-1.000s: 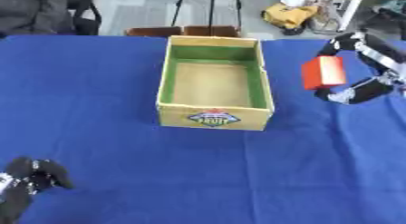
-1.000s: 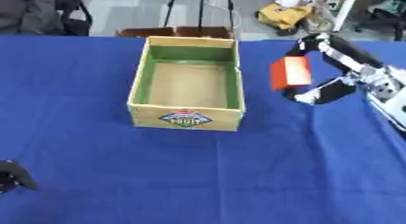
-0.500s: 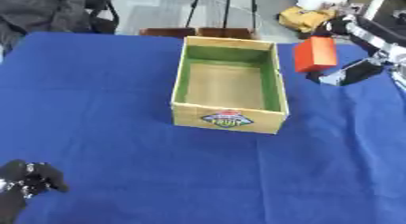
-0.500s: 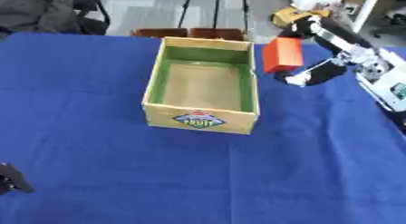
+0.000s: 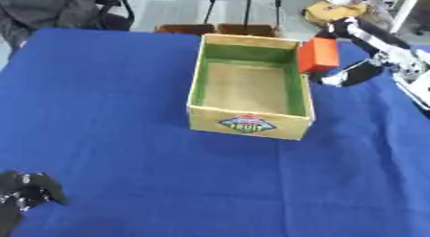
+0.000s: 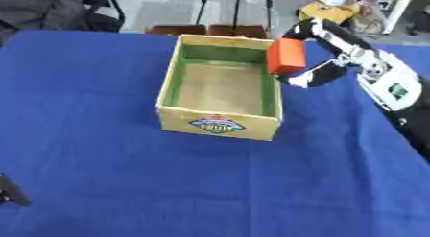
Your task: Pick up objects on the table and place them in the box.
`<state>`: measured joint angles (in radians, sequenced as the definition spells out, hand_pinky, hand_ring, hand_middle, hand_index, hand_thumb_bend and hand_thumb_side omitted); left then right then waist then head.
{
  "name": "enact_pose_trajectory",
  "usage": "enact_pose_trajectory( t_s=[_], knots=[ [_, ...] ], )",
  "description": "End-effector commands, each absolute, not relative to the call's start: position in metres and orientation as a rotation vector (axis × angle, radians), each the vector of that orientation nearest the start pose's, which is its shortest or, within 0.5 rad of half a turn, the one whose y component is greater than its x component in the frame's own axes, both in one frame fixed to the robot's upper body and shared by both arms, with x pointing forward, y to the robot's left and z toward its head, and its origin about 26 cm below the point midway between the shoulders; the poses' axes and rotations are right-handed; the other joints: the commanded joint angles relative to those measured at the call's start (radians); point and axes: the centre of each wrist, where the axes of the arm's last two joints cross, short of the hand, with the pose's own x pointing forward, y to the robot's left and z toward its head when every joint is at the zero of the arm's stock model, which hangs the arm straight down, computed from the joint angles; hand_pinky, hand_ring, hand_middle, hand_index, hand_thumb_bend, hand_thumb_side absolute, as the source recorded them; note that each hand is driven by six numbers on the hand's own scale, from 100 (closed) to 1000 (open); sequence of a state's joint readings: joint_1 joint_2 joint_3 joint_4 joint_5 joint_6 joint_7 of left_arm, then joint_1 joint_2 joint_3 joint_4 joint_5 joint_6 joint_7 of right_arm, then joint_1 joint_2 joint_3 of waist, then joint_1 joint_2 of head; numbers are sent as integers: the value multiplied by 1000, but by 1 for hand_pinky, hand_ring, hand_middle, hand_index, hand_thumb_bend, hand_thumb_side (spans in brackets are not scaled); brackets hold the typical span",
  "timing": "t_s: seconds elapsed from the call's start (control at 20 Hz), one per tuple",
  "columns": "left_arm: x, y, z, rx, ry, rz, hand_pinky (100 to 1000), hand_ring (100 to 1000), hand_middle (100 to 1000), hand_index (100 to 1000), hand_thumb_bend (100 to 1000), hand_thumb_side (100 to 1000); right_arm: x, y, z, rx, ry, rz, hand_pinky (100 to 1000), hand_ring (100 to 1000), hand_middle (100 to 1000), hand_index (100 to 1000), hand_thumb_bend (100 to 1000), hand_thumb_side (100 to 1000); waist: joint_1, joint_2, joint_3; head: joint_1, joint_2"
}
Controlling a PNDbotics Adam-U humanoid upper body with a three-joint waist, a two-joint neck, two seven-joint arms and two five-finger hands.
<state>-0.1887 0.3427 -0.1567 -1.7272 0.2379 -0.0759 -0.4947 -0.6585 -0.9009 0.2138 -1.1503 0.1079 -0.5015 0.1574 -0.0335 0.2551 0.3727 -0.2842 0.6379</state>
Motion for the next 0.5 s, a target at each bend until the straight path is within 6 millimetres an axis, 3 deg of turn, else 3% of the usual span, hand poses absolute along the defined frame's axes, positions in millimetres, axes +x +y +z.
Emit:
enact_pose_trajectory(
  t_s=[0.05, 0.5],
  knots=[
    [314, 253, 101, -470, -1837, -787, 631, 556, 502, 643, 253, 1000, 402, -429, 226, -698, -1931, 1201, 712, 599, 242, 388, 100, 100, -4, -11, 7, -11, -15],
    [319, 242, 105, -506, -1838, -804, 631, 554, 499, 641, 275, 1000, 415, -416, 206, -689, -1906, 1232, 715, 612, 279, 425, 100, 100, -22, 3, 42, -33, -20]
  ],
)
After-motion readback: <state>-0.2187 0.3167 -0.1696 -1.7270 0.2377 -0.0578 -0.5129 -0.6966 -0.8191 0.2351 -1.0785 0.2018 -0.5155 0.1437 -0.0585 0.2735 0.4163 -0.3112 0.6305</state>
